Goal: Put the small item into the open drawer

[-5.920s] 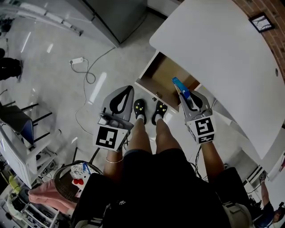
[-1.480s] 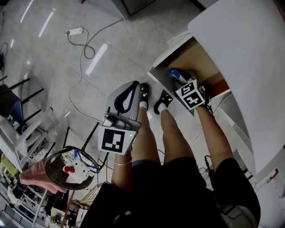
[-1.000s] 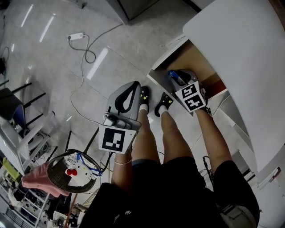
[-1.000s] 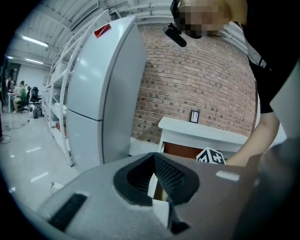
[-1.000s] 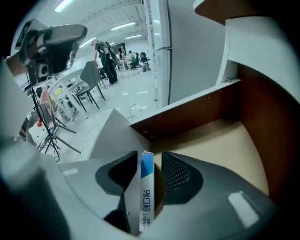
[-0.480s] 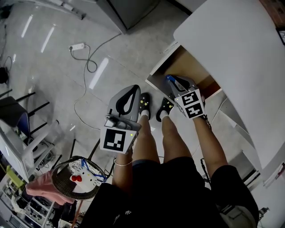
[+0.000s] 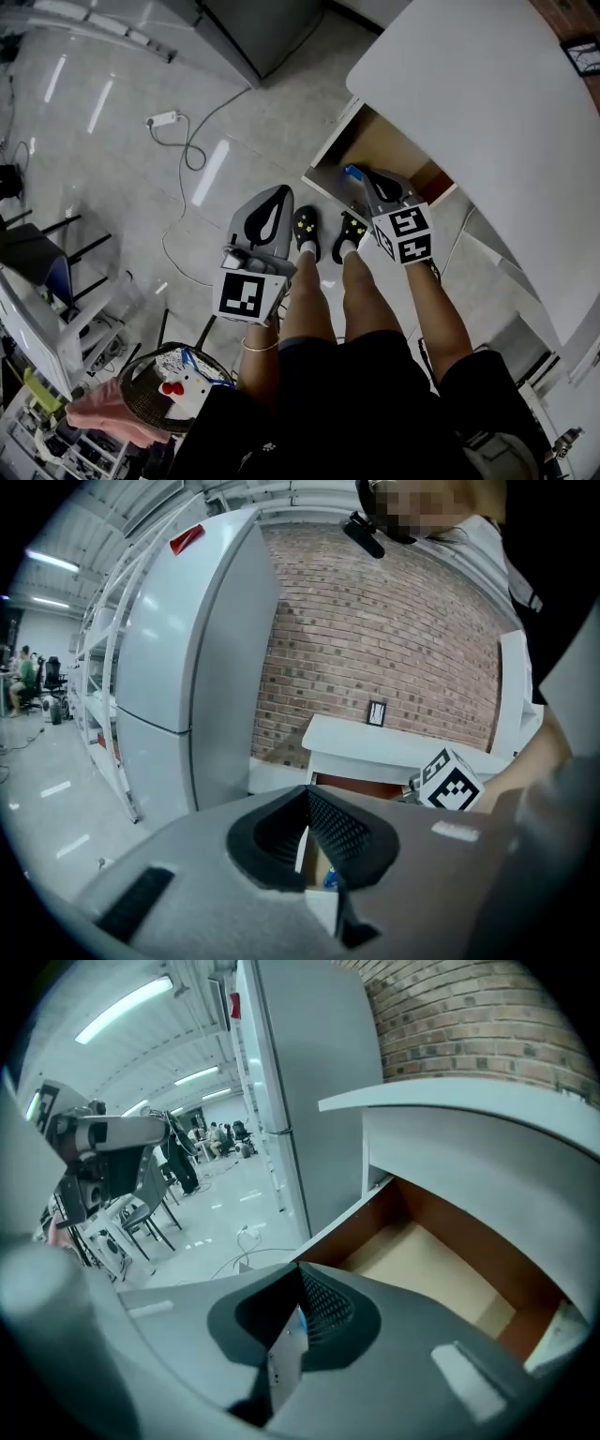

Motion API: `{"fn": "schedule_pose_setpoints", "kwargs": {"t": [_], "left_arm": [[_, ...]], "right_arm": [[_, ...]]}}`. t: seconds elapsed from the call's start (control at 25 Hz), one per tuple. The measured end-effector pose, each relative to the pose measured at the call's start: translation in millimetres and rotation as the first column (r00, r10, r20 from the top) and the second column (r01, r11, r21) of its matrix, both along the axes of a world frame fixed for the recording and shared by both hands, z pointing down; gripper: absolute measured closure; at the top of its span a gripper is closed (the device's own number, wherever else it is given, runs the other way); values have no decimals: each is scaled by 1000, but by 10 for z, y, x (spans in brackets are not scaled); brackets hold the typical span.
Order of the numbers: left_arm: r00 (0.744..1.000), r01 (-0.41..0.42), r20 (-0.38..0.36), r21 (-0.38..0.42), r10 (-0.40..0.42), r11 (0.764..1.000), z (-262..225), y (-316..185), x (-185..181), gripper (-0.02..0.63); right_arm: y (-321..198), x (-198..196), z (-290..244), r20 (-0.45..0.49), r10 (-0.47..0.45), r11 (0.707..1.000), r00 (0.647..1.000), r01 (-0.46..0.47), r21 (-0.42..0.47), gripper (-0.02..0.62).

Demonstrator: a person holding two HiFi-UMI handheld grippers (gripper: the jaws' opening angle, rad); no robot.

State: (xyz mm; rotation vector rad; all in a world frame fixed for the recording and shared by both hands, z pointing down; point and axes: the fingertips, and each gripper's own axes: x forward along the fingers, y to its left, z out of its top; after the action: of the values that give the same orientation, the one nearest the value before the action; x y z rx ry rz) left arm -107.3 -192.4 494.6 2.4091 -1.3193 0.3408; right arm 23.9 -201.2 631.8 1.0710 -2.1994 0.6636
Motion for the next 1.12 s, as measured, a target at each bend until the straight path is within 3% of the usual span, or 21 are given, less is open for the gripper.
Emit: {"fn": "schedule_pose_setpoints", "kwargs": {"t": [0.52,1.12], "left_arm": [[997,-73,10,22,73,997,-291,-18,92,615],[991,-131,15,29,131,991,-583,-83,257,615]], "right_arm": [[19,189,-677,99,156,985,983,-163,58,588],[0,433,-1255,138,248,957,959,-265,120,588]]}}
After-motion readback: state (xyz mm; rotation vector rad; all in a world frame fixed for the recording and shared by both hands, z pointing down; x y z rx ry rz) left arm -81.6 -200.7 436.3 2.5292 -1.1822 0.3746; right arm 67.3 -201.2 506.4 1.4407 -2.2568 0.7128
